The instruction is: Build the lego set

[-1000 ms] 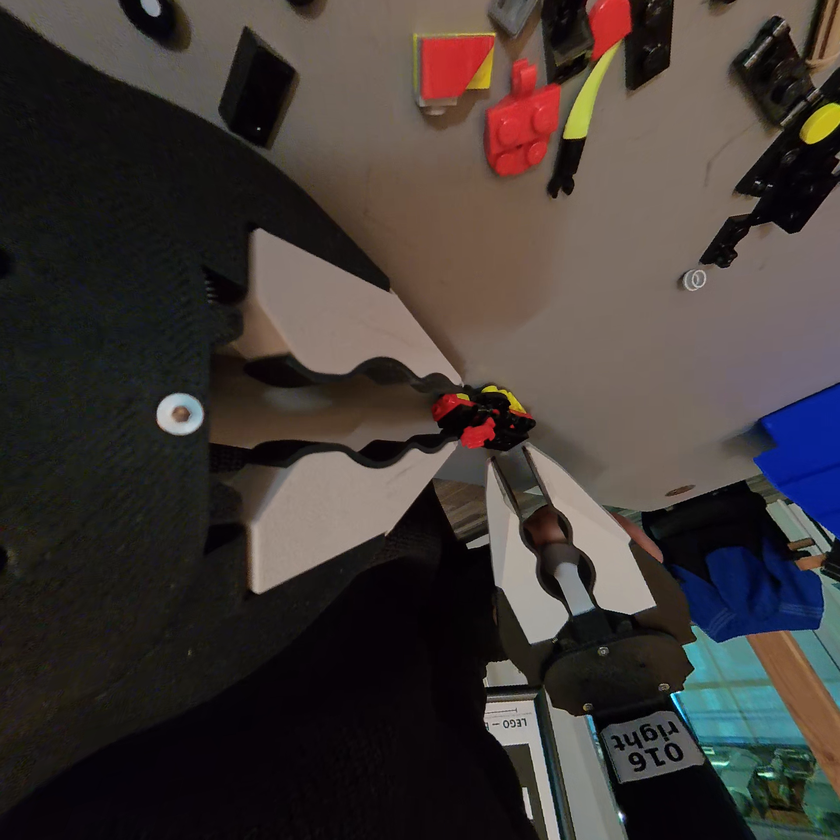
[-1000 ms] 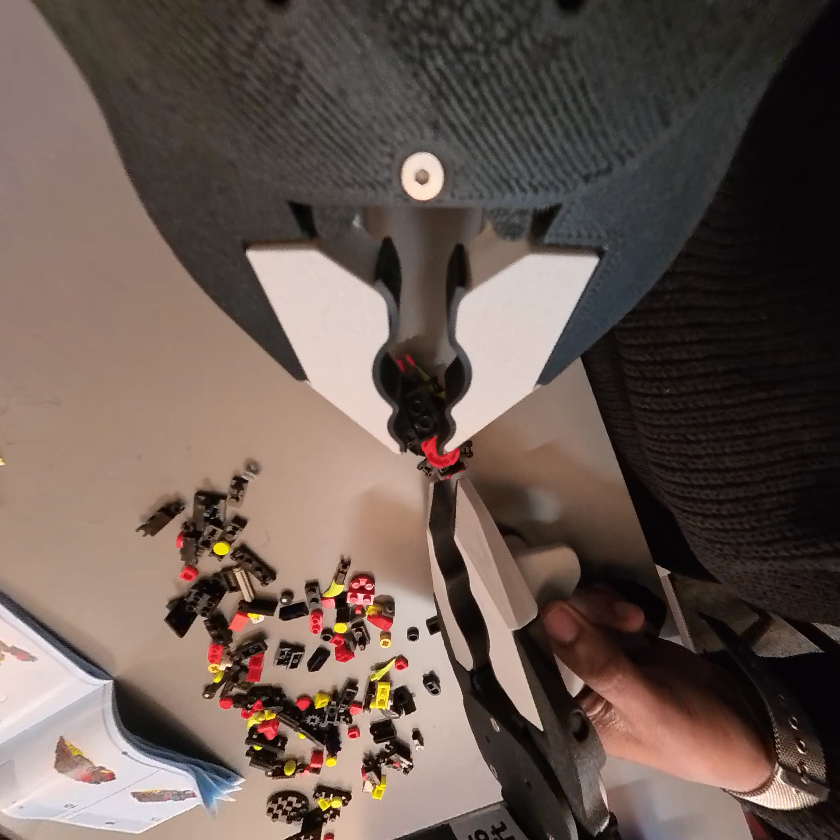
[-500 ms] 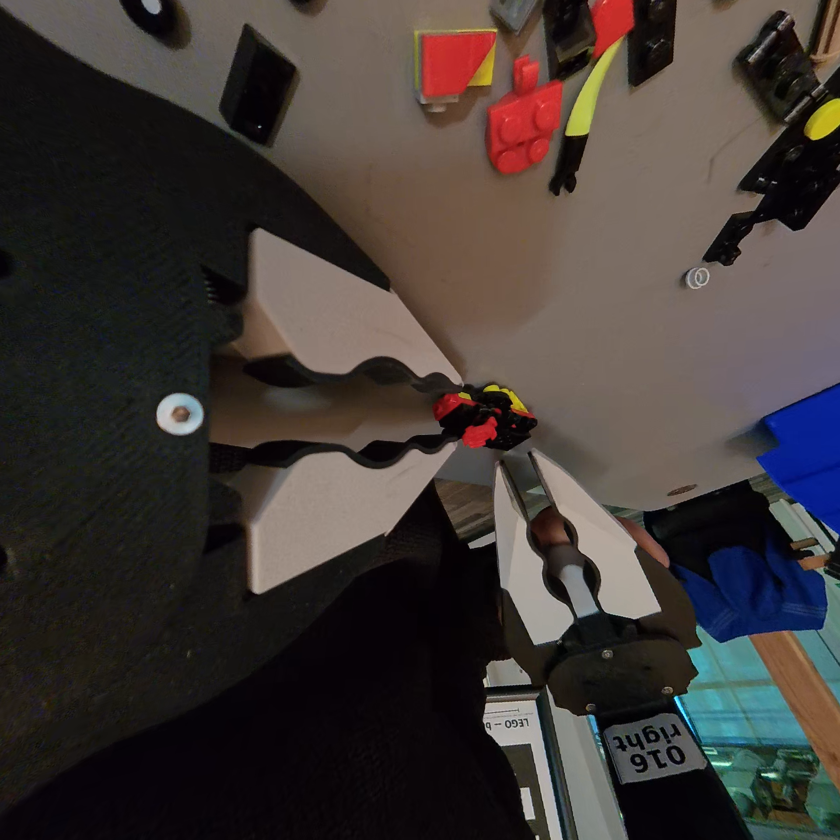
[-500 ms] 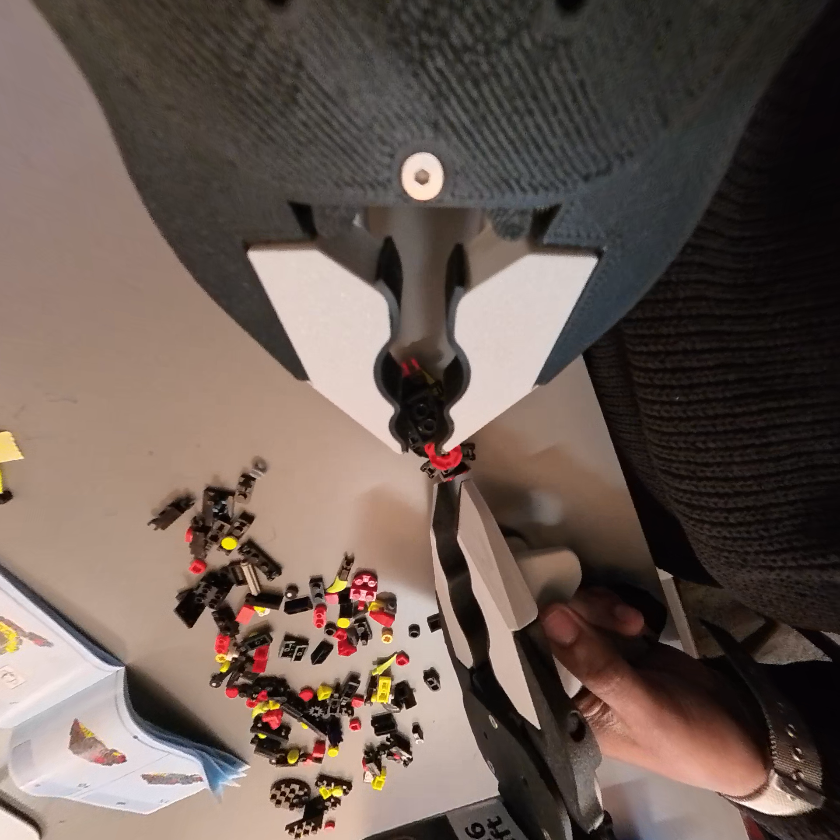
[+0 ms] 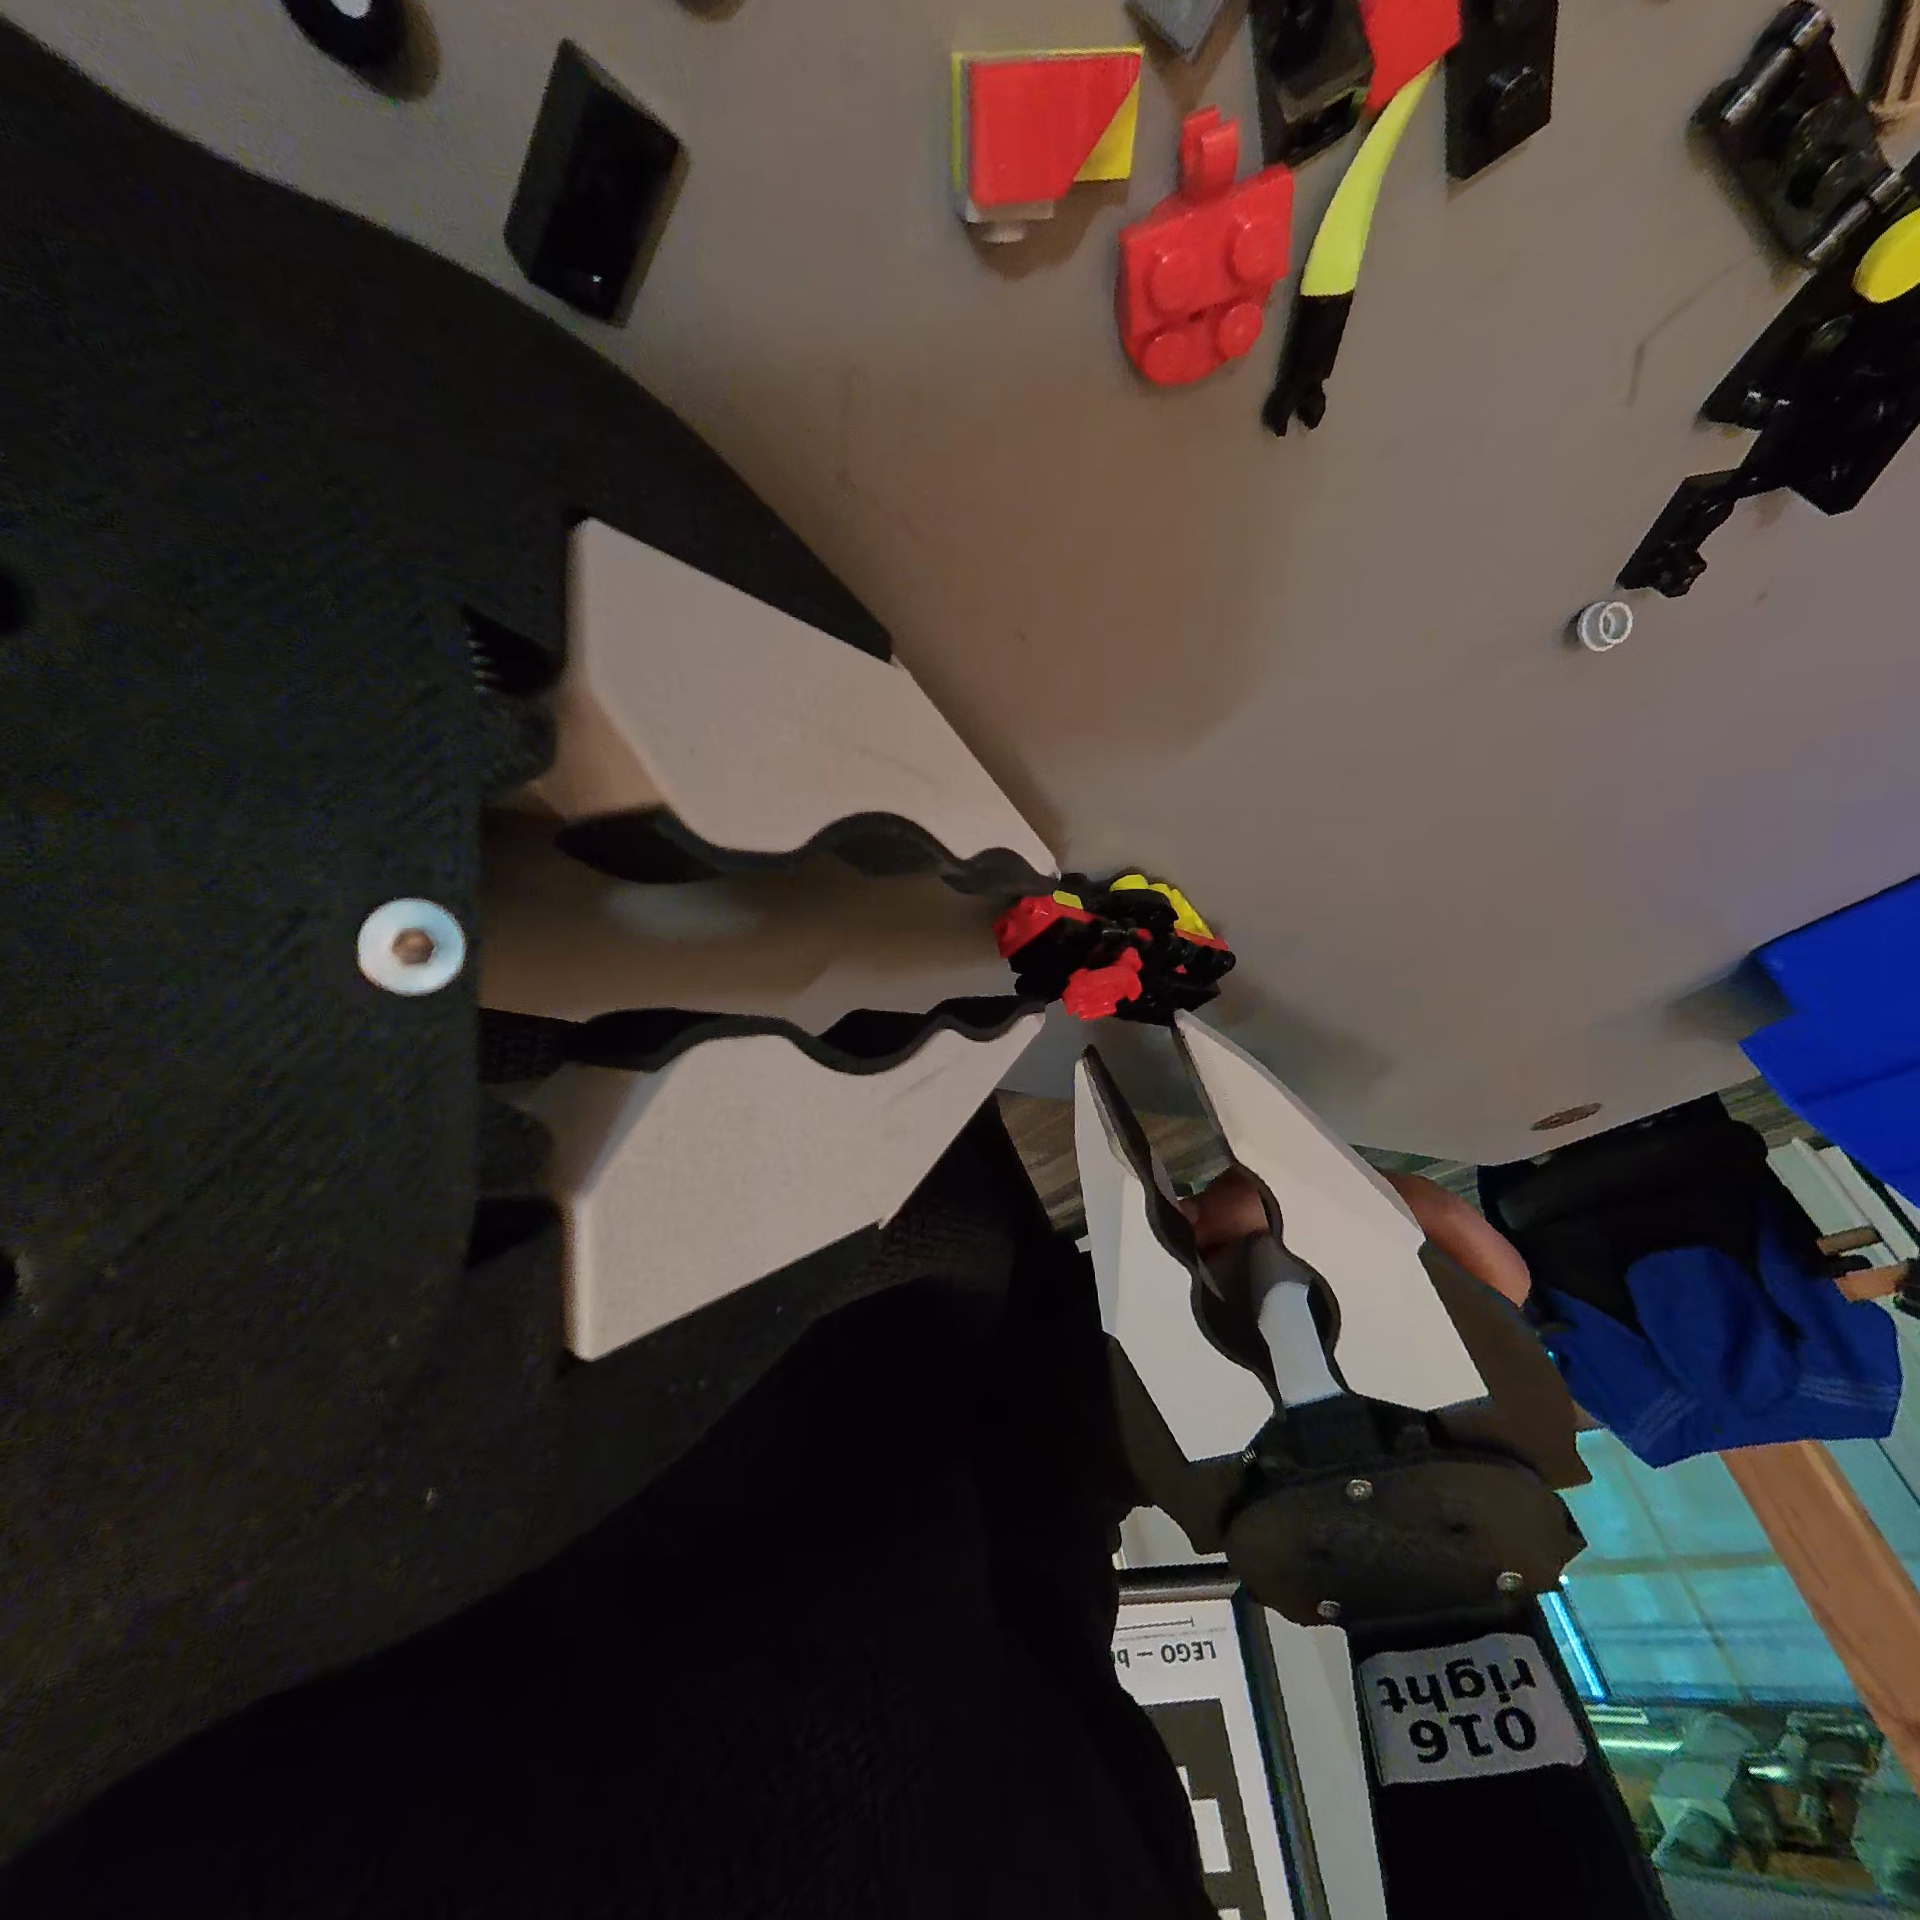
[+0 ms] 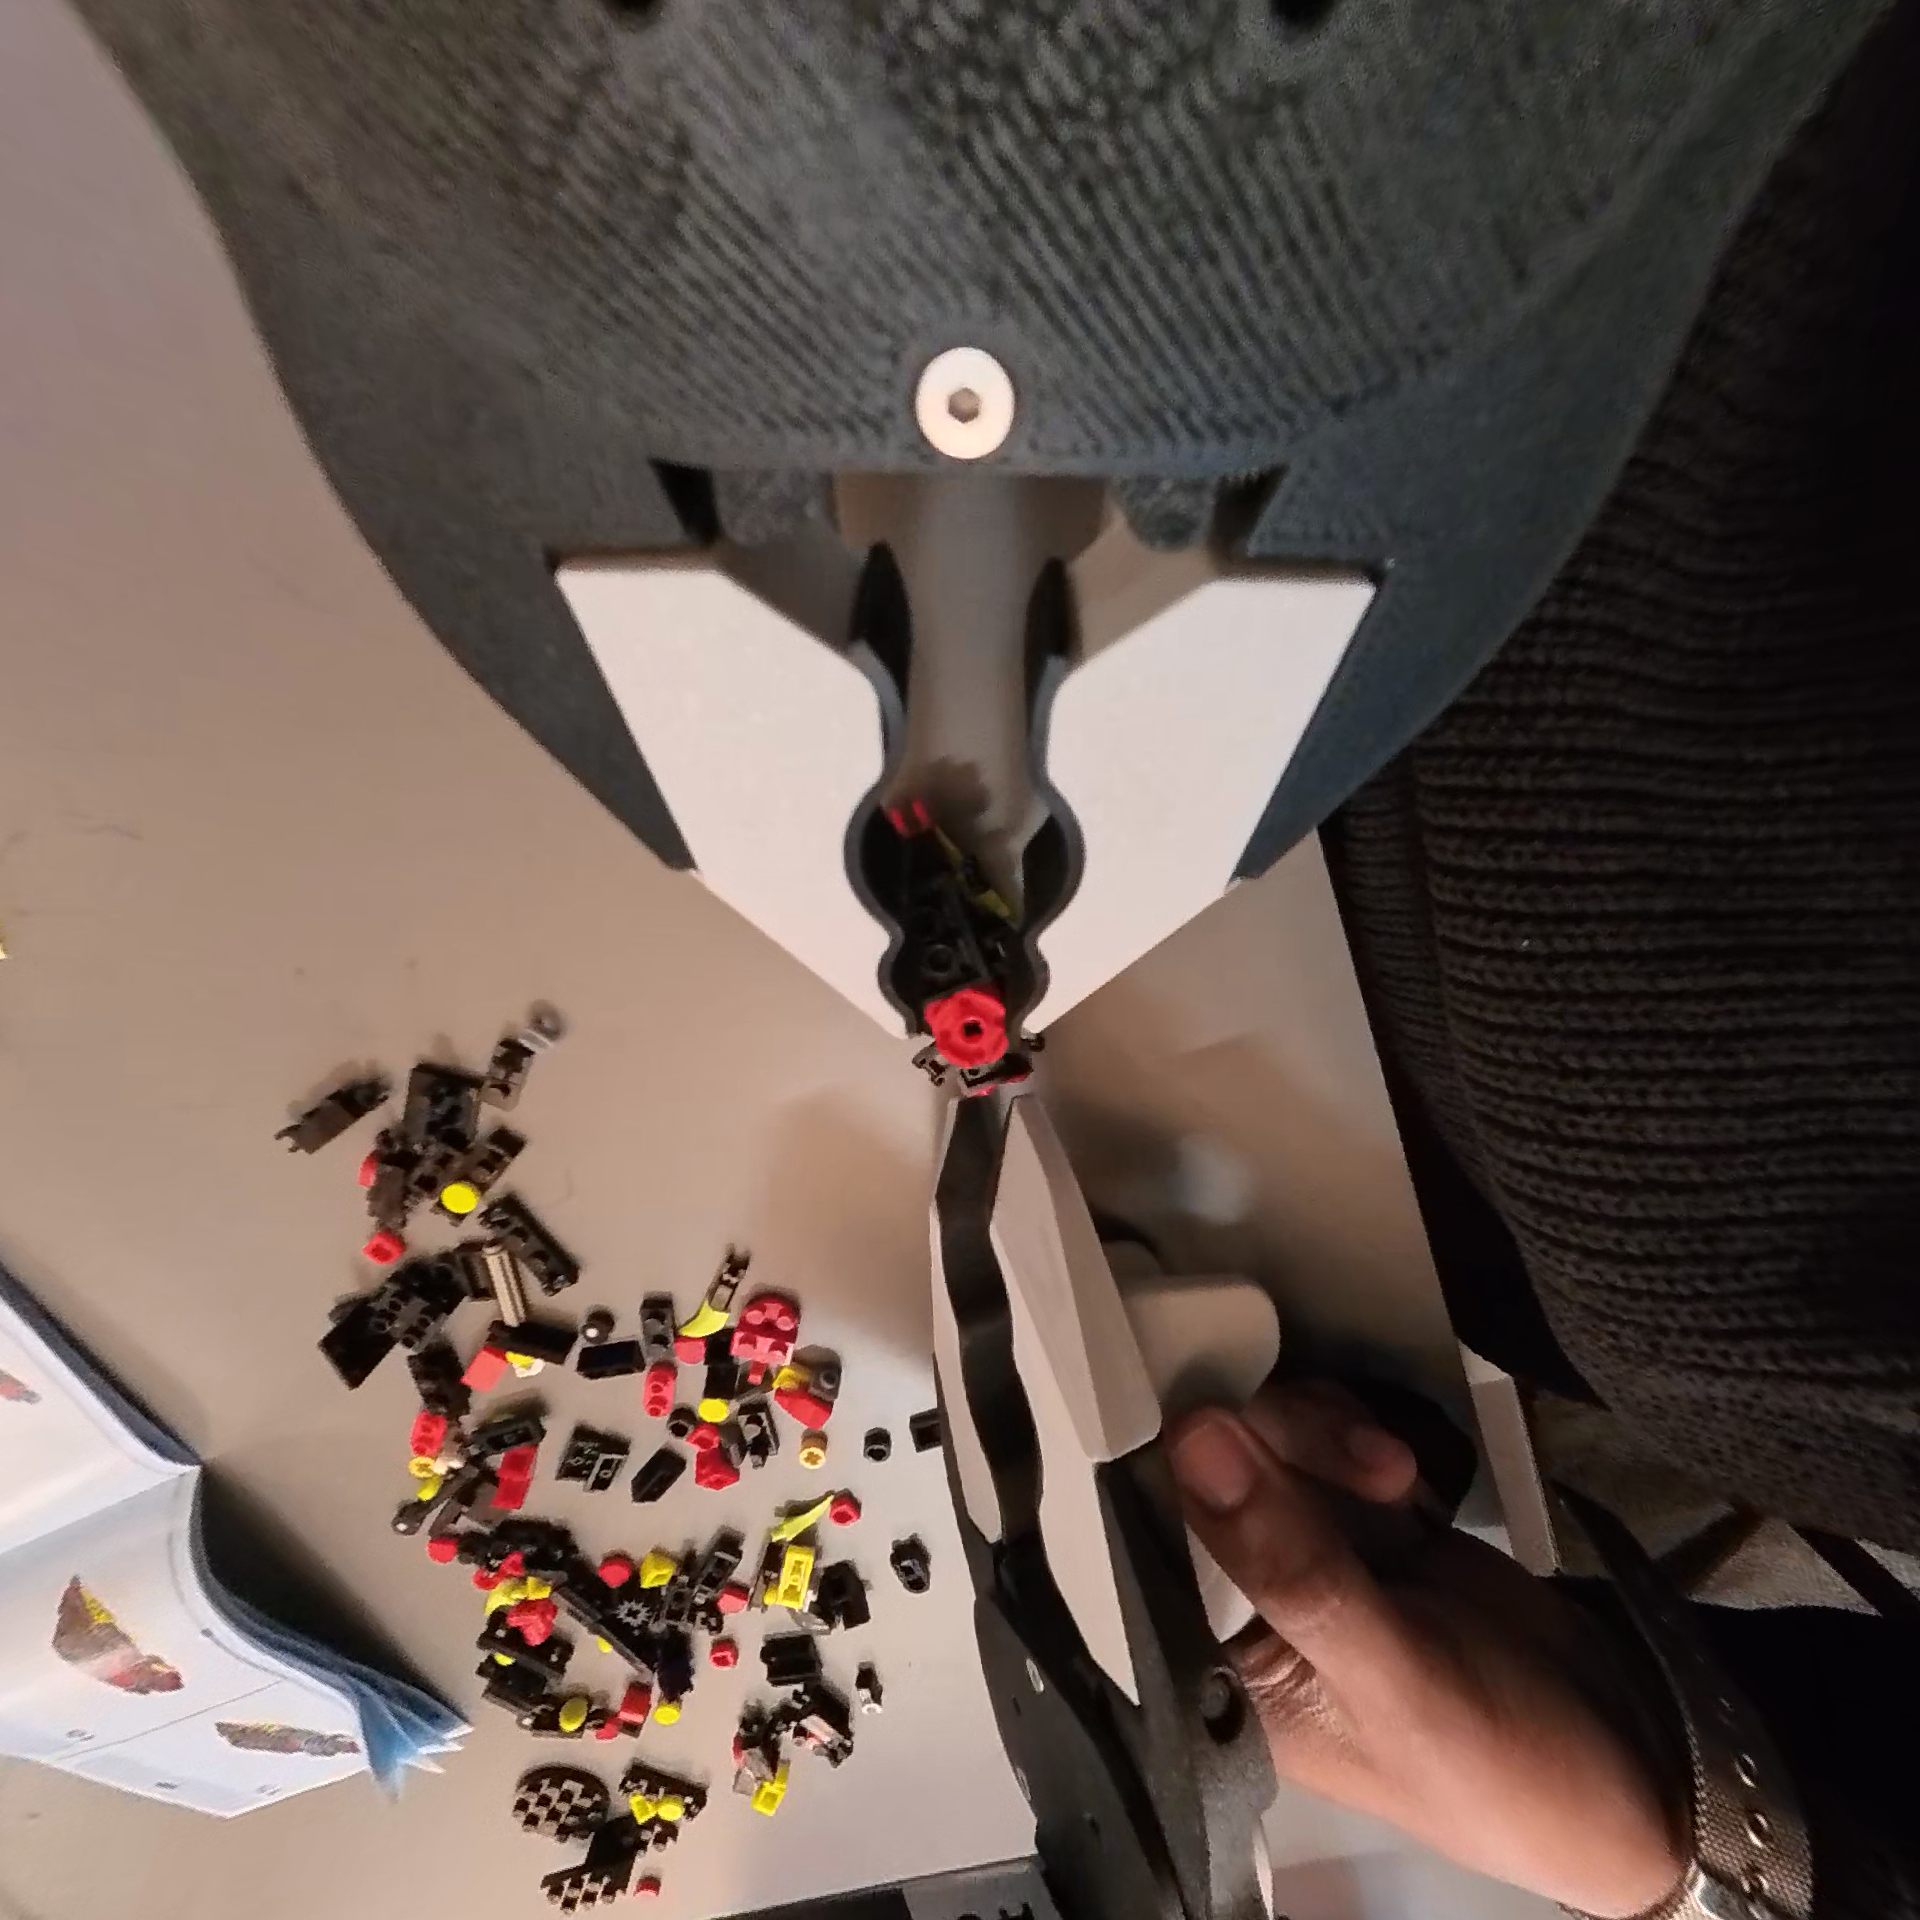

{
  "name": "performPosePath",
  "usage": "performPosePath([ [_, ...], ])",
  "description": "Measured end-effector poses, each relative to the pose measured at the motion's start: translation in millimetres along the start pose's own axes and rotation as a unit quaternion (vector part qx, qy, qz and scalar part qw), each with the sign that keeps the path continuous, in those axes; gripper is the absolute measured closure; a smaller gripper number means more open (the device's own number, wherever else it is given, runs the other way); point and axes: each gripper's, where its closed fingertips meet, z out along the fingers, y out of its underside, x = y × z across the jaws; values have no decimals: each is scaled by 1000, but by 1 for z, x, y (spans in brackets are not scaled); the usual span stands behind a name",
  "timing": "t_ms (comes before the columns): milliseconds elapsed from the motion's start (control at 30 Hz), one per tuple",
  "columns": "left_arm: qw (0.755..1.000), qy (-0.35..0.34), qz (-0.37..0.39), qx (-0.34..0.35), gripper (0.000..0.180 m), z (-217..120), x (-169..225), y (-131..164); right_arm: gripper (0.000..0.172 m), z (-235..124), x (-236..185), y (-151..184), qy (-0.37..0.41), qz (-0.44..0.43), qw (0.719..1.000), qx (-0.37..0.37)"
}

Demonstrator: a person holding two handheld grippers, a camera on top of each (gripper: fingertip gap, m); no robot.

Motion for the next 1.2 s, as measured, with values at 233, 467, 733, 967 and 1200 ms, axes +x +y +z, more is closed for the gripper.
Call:
performPosePath([
  [233, 1000, -1, 0, 1, 164, 0, -1, -1, 157, 0, 0, 1, 4, -2, 1000, 0],
  [467, 1000, -4, -2, 5, 165, 1, -2, -3, 153, -6, 1, 0, 7, -31, 999, 4],
  [733, 1000, -4, 0, 4, 163, 1, -1, -2, 152, -8, 3, 4, -22, -136, 990, -35],
  [967, 1000, -8, -1, 6, 161, 1, -1, -1, 153, -5, 1, 4, -88, -240, 955, -150],
  [1200, 1000, -9, 0, 10, 152, 2, 2, 0, 154, 6, -6, 2, -169, -314, 910, -208],
])
